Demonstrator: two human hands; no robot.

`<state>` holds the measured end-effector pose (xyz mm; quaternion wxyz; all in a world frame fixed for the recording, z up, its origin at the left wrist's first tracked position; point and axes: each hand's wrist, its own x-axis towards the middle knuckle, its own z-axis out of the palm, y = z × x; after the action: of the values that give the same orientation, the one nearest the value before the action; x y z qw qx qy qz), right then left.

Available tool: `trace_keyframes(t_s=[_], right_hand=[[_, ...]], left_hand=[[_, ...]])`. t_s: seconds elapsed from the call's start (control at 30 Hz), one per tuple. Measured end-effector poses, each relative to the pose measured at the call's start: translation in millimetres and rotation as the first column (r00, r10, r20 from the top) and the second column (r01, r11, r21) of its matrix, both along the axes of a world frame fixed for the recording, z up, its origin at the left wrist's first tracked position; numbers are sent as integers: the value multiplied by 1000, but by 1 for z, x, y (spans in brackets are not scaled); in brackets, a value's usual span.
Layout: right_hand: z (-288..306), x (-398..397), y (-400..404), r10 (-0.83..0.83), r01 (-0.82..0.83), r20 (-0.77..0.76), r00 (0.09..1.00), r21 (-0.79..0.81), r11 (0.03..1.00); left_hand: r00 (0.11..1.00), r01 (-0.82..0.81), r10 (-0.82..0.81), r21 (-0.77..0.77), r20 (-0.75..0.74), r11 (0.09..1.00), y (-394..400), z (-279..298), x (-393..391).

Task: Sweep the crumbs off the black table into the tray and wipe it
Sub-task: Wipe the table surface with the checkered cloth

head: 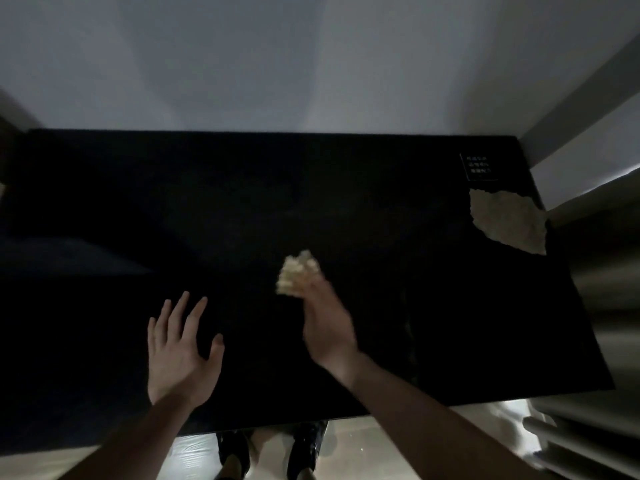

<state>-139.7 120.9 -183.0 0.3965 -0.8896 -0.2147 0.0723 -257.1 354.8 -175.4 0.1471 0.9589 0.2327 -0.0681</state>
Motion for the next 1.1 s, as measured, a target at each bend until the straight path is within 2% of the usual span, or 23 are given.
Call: trace_keyframes(t_s=[0.07, 0.1, 0.17, 0.2, 0.27, 0.3, 0.33, 0.4, 0.43, 0.5, 0.63, 0.73, 0.83, 0.9, 1.0, 1.07, 1.1], right_hand=[[8, 28, -53, -228, 216, 94, 969, 126, 968], [9, 41, -88, -313, 303, 172, 934, 83, 949], [10, 62, -164, -411, 471, 315, 856, -143, 871], [11, 69, -198, -444, 521, 293, 846, -283, 805], [10, 75, -240, -566, 530, 96, 819, -505, 681], [5, 75, -244, -619, 531, 31, 785, -550, 645], [1, 75, -235, -658, 550, 26, 752, -574, 606], [-7, 81, -192, -666, 560, 70, 743, -610, 561], [-11, 85, -163, -649, 572, 110, 753, -597, 562], [-13, 95, -99, -570, 548, 148, 808, -541, 637], [-9, 91, 26, -312, 359, 179, 933, -454, 815], [1, 57, 116, -82, 91, 40, 996, -373, 923], [12, 22, 173, 162, -190, -160, 974, -178, 965], [18, 20, 175, 167, -173, -217, 962, -10, 985], [21, 61, 127, 0, 15, -78, 997, 188, 982], [21, 104, 70, -94, 83, 56, 994, 179, 980], [19, 129, 37, -137, 123, 112, 984, 124, 985]], left_hand=[[1000, 0, 0, -6, 5, 1000, 1, 0, 0], [1000, 2, -2, -9, 10, 1000, 1, 0, 0], [1000, 6, -6, -13, 11, 1000, 0, 1, 0], [1000, 5, -5, -13, 7, 1000, 0, 1, -1], [1000, 4, -4, -9, 2, 1000, 0, 1, 0], [1000, 5, -5, -9, 1, 1000, 0, 1, 0], [1000, 6, -6, -12, 2, 1000, 1, 1, 0], [1000, 10, -10, -11, -1, 1000, 2, 0, 0], [1000, 13, -13, -8, -6, 1000, 2, -1, 0], [1000, 13, -13, -8, -7, 1000, 2, -2, 0], [1000, 18, -18, -9, -18, 1000, 3, -3, 0], [999, 24, -24, -4, -24, 1000, 4, -2, 0], [998, 34, -33, 10, -50, 999, 5, -1, 2], [999, 34, -33, 15, -42, 999, 5, 1, 2], [999, 25, -25, -2, -24, 1000, 5, 3, 3], [1000, 24, -24, -9, -18, 1000, 5, 3, 2], [1000, 25, -25, -15, -19, 1000, 5, 3, 2]])
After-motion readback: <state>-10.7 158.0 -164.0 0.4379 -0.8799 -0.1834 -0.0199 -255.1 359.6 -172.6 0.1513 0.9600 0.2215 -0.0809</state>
